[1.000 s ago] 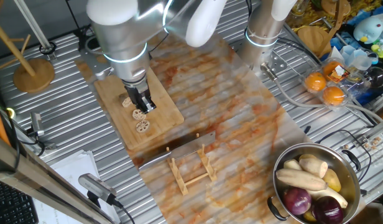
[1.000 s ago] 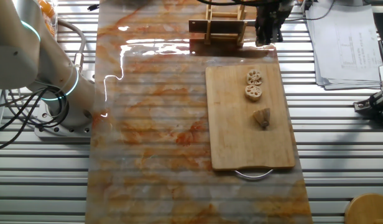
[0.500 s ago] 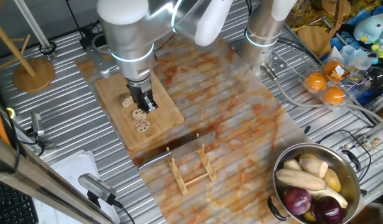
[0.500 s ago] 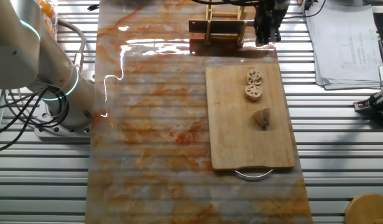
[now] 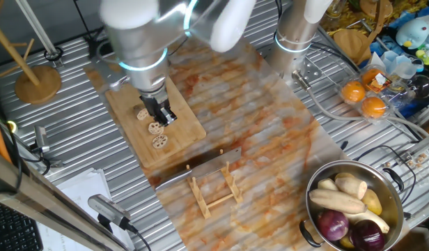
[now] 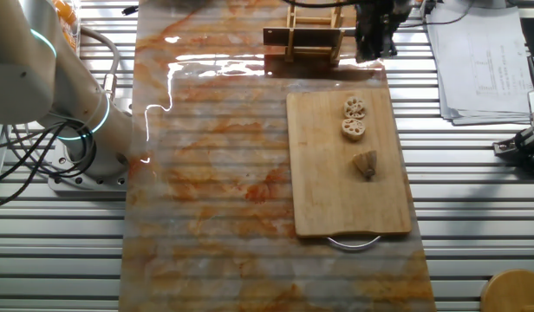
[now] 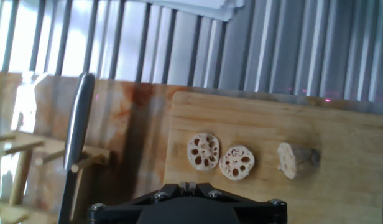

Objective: Slice the lotus root

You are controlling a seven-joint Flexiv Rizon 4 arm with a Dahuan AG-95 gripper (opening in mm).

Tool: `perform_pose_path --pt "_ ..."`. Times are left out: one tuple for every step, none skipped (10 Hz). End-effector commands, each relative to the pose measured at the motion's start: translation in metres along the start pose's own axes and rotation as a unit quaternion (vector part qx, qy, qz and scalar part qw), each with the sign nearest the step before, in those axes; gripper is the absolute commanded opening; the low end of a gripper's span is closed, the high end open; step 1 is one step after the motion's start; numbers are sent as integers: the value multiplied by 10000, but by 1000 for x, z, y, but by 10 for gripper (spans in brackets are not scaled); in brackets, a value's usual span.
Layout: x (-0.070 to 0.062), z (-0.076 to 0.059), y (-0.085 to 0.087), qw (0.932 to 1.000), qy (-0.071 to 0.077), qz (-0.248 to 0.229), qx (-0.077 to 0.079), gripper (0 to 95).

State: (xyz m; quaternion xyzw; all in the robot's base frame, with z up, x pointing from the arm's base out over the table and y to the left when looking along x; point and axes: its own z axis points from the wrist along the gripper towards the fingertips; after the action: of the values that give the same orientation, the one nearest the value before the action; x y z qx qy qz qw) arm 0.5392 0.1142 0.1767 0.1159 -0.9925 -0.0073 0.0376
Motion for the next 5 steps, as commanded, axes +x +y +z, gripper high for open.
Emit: perform_pose_path --pt "-7 -2 44 9998 -44 207 3 0" --pt "-9 -1 58 9996 -103 263 8 0" --pt "-10 -1 62 9995 -119 277 10 0" --pt "-13 3 83 9992 -186 360 15 0" --pt "-13 5 94 9990 -216 398 24 0"
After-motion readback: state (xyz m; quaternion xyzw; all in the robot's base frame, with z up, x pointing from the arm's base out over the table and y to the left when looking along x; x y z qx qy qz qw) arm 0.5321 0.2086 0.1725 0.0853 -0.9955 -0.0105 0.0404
